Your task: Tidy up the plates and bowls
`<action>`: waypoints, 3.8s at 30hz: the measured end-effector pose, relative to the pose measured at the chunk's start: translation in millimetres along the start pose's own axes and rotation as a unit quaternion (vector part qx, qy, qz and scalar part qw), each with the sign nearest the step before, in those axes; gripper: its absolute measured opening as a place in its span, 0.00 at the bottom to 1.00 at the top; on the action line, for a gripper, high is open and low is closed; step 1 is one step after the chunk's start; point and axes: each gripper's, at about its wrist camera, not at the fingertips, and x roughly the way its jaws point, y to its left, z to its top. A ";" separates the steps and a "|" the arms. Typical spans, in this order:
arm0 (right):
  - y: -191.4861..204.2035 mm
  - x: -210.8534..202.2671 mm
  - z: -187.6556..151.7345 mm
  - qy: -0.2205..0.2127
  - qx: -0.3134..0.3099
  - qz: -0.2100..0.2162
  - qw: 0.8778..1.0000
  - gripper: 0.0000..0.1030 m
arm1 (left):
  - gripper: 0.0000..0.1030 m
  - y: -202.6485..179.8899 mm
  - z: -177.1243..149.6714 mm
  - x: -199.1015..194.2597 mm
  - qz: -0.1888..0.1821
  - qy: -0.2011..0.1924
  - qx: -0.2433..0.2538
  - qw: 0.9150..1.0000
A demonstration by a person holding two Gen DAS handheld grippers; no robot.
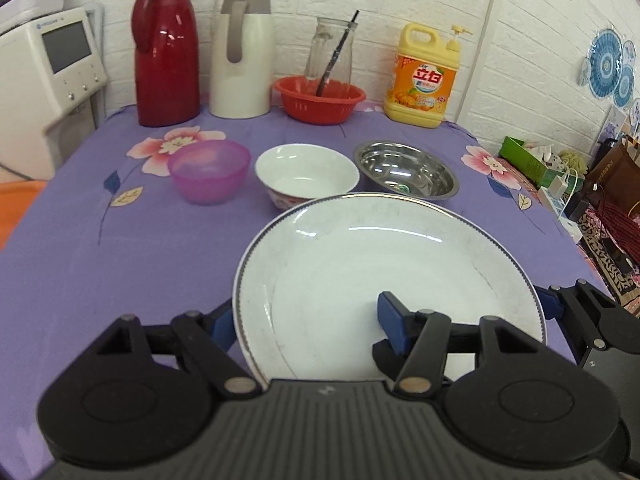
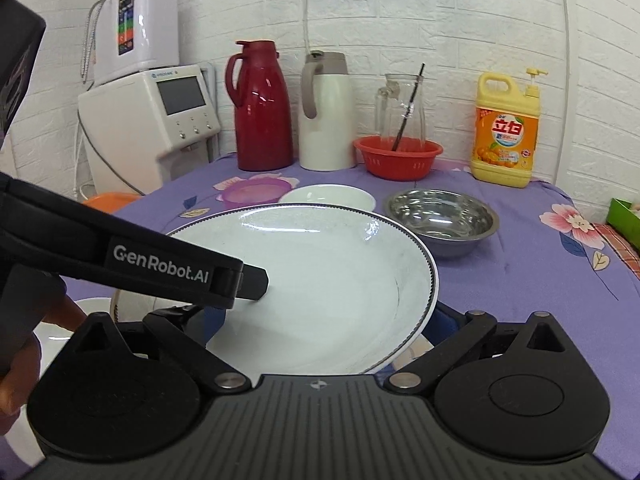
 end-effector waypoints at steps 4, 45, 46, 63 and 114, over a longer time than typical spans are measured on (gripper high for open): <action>39.2 -10.5 -5.4 -0.002 -0.020 0.031 0.999 1.00 | 0.58 31.6 -26.2 -32.5 0.030 -0.011 -0.026 0.999; 86.4 -35.5 -40.5 -0.001 -0.012 0.086 0.996 1.00 | 0.67 79.9 -87.3 -76.9 0.065 -0.063 -0.039 0.995; 79.8 -37.5 -39.0 -0.003 0.001 0.084 0.997 1.00 | 0.67 77.5 -87.1 -77.2 0.062 -0.064 -0.037 0.995; 36.5 -77.5 -60.4 -0.009 0.058 0.039 0.998 1.00 | 0.68 22.1 -101.6 -95.4 0.029 -0.073 0.006 0.997; -193.9 77.4 68.1 0.015 0.078 -0.101 0.992 1.00 | 0.68 -49.4 158.4 162.4 -0.139 -0.018 0.038 0.989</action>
